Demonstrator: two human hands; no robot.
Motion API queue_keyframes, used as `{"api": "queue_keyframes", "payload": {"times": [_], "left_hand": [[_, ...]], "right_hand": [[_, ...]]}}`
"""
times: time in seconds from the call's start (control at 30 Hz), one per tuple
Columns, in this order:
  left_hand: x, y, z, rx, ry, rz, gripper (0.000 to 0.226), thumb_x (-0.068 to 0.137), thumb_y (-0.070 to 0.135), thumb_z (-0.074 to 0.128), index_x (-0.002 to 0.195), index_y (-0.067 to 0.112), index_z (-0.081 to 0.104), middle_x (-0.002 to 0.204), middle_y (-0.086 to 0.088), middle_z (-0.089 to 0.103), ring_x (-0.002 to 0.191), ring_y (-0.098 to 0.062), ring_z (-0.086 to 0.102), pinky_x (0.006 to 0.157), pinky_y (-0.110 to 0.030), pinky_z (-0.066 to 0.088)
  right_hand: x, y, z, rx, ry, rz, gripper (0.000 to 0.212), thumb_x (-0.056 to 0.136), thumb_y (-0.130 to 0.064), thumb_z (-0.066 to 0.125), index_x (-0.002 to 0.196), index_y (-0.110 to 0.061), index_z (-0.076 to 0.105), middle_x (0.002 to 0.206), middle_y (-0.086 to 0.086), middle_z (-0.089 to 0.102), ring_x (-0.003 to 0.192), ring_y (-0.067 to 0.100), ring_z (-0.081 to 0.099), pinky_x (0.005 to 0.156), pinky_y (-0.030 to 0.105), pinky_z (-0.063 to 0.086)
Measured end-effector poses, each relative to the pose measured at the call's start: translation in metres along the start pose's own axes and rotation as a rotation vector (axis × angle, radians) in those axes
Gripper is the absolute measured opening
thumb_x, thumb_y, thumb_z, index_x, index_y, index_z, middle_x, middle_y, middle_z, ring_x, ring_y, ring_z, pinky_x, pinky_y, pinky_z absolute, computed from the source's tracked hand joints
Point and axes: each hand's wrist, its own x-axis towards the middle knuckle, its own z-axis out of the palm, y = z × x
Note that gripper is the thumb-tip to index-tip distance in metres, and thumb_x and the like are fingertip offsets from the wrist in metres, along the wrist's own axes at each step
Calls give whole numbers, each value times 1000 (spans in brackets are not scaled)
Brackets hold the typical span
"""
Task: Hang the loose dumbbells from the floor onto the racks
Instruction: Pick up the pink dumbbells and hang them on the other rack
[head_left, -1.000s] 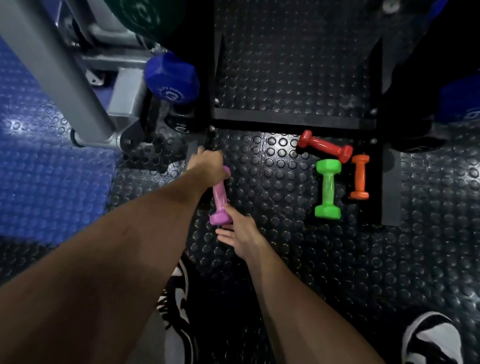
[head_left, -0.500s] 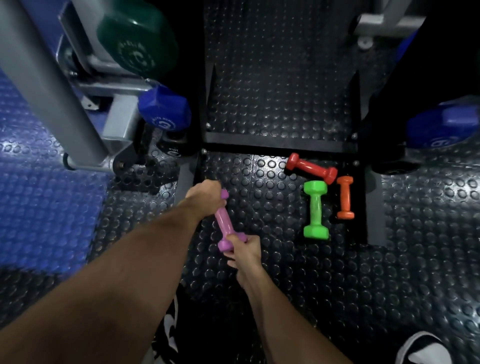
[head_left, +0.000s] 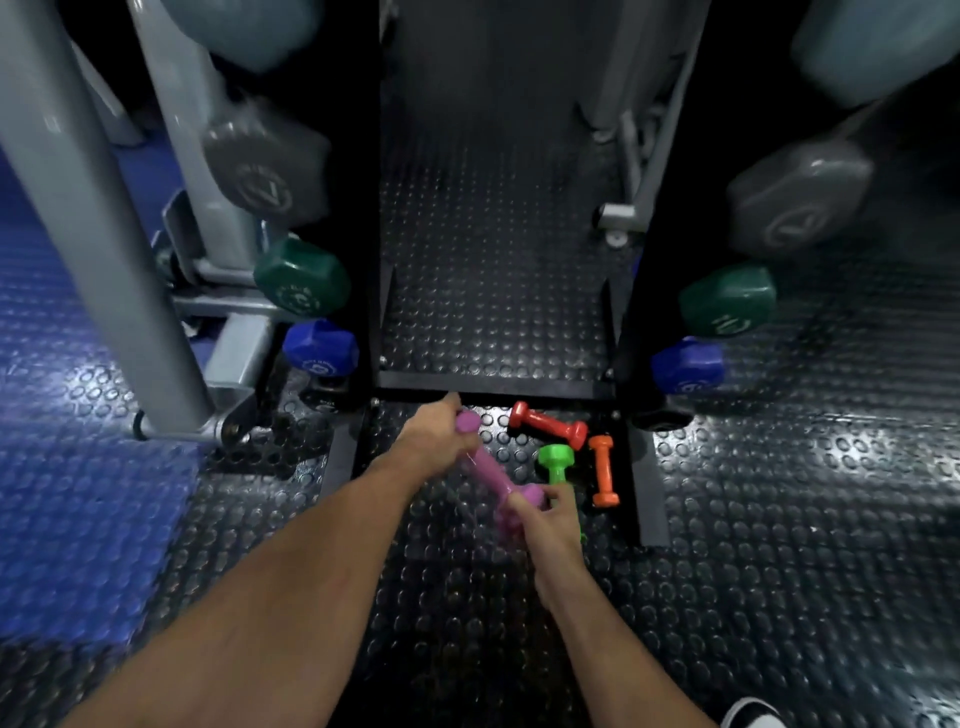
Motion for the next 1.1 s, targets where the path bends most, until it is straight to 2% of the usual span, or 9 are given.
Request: {"api": "queue_keyframes", "payload": {"times": [0.1, 0.3, 0.4, 0.47, 0.57, 0.7, 0.8, 0.97, 1.1], "left_hand": [[-15, 27, -15, -50, 30, 12, 28, 90, 22, 74, 110, 15, 56, 100, -4, 67, 86, -17, 68, 66, -26, 51], [-56, 79, -42, -84, 117, 35, 26, 89, 31, 74, 102, 19, 55, 92, 2, 64, 78, -12, 62, 62, -28, 45], [-75, 102, -53, -101, 147, 46, 31, 87, 39, 72, 103, 22, 52, 96, 3, 65, 85, -15, 64, 71, -33, 50], [-86, 124, -64, -125, 155, 88, 33, 87, 40, 71, 110, 24, 52, 100, 4, 67, 89, -15, 66, 81, -37, 55], [-107, 167, -88, -151, 166, 185, 34, 89, 40, 70, 120, 35, 55, 101, 11, 67, 89, -12, 66, 86, -39, 57], [-124, 213, -115, -234, 154, 265, 26, 84, 53, 72, 105, 41, 62, 100, 10, 71, 87, -18, 71, 84, -48, 60], [-140, 248, -135, -259, 167, 307, 38, 77, 62, 74, 106, 40, 63, 103, 10, 70, 92, -14, 70, 88, -45, 59], [-165, 298, -160, -212, 100, 364, 74, 63, 35, 96, 125, 32, 57, 113, 7, 66, 101, -13, 67, 94, -38, 57], [-182, 323, -173, -133, 77, 442, 86, 61, 6, 90, 132, 34, 49, 115, 8, 61, 103, -10, 63, 90, -33, 55]], "right_hand": [[-16, -34, -17, -57, -19, -84, 38, 83, -8, 79, 111, -15, 54, 93, 14, 71, 65, 10, 67, 59, 26, 51], [-53, -92, -51, -64, -17, -215, 35, 83, -5, 79, 110, -13, 60, 102, 18, 72, 73, 13, 69, 66, 23, 55], [-72, -119, -68, -70, 6, -280, 29, 85, -4, 78, 108, -14, 63, 101, 21, 71, 73, 15, 68, 59, 19, 53], [-83, -141, -79, -83, 39, -317, 30, 85, -8, 79, 109, -18, 65, 94, 13, 72, 68, 9, 68, 55, 17, 51], [-101, -180, -94, -98, 111, -382, 42, 76, -26, 85, 111, -26, 63, 100, 5, 74, 84, 14, 73, 73, 30, 57], [-121, -232, -113, -151, 210, -460, 47, 72, -36, 88, 104, -23, 56, 95, -1, 70, 84, 12, 68, 75, 33, 53], [-140, -268, -131, -112, 265, -559, 59, 51, -59, 79, 95, -26, 59, 90, -1, 72, 84, 17, 71, 84, 47, 58], [-170, -321, -161, -83, 295, -673, 53, 56, -61, 77, 91, -23, 65, 79, 1, 75, 74, 18, 73, 79, 48, 60], [-191, -359, -180, -68, 279, -735, 49, 67, -63, 81, 91, -22, 68, 77, 1, 76, 68, 12, 71, 69, 40, 55]]}}
